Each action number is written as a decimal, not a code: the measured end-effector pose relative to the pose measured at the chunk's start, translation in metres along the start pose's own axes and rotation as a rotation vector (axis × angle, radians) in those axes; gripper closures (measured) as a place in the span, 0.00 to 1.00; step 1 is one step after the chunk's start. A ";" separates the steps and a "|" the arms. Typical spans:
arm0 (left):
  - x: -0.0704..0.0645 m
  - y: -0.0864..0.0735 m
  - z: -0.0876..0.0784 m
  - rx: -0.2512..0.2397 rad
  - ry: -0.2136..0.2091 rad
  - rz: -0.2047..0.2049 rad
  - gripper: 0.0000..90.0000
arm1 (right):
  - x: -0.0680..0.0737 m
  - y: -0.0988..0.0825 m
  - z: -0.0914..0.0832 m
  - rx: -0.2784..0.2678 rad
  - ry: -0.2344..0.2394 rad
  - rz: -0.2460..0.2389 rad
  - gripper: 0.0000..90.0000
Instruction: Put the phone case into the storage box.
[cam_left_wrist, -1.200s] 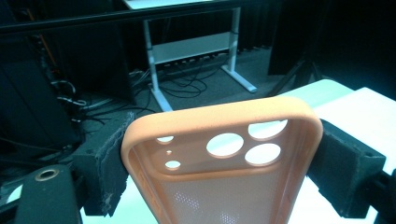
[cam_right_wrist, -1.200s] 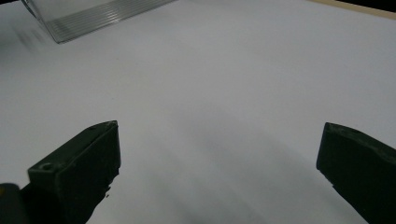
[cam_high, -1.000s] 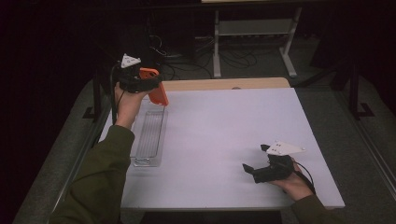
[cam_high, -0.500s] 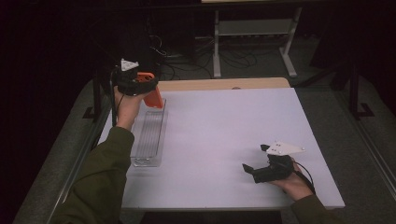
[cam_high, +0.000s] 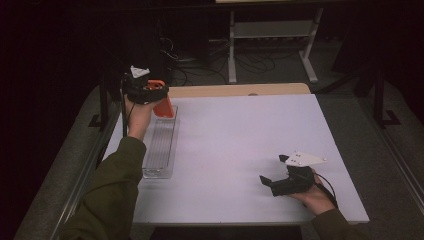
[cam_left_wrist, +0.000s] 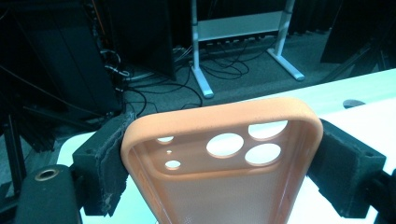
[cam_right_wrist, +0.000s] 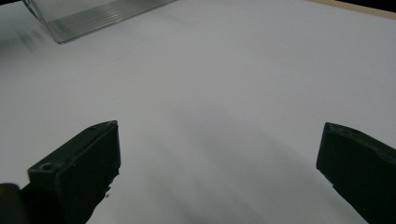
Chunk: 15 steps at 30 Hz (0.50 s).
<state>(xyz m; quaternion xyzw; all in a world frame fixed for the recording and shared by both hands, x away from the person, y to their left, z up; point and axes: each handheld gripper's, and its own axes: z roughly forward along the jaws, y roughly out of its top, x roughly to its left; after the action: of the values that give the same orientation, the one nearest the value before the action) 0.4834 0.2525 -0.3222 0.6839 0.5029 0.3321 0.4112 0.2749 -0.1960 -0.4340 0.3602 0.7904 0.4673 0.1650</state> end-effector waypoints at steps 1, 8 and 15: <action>0.000 -0.001 0.001 0.001 0.003 -0.006 0.17 | 0.000 0.000 0.000 0.001 0.000 0.002 0.00; -0.001 -0.006 0.006 0.016 0.026 -0.011 0.17 | 0.000 0.000 0.000 0.000 0.001 0.001 0.00; -0.004 -0.010 0.011 0.036 0.056 -0.016 0.17 | 0.000 0.000 0.000 -0.001 0.003 -0.002 0.00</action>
<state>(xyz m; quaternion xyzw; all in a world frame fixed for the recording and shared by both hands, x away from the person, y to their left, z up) 0.4875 0.2482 -0.3366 0.6774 0.5257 0.3388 0.3873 0.2752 -0.1958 -0.4341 0.3587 0.7907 0.4680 0.1644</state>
